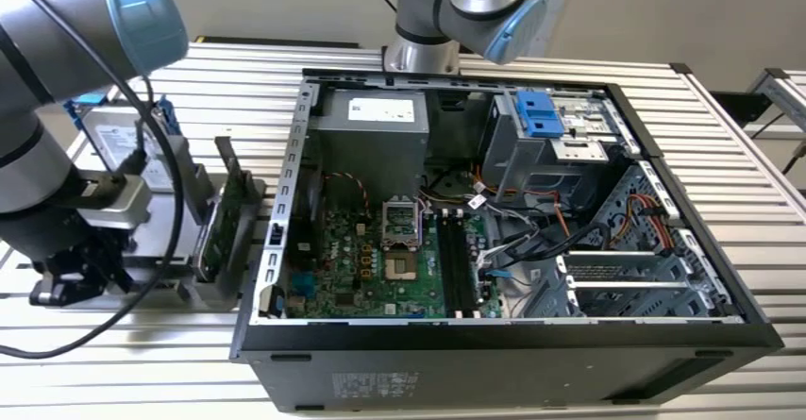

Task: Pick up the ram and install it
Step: 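Pick up the ram and move it above insertion slot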

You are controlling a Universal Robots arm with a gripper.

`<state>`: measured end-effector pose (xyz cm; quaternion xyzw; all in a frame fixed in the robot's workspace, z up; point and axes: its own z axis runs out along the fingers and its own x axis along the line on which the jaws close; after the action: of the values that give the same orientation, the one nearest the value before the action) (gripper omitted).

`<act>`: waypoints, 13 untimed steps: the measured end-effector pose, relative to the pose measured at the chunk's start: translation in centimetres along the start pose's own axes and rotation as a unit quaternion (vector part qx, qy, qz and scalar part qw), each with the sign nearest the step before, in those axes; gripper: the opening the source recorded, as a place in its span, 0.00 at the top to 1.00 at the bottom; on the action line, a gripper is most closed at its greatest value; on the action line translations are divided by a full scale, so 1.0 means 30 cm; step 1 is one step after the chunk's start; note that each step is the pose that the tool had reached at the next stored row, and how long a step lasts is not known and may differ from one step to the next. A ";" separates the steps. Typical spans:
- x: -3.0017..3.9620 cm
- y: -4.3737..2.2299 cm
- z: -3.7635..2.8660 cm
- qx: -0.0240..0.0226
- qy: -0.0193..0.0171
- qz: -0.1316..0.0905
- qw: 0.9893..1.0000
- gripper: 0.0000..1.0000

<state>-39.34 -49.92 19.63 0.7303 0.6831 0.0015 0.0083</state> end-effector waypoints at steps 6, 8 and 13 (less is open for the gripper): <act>0.000 0.000 -0.018 0.000 0.000 0.000 1.000 1.00; 0.000 0.000 -0.024 0.000 0.000 0.000 1.000 1.00; 0.000 0.001 -0.038 0.000 0.000 0.000 1.000 1.00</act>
<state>-39.34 -49.91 20.78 0.7303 0.6831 0.0016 0.0083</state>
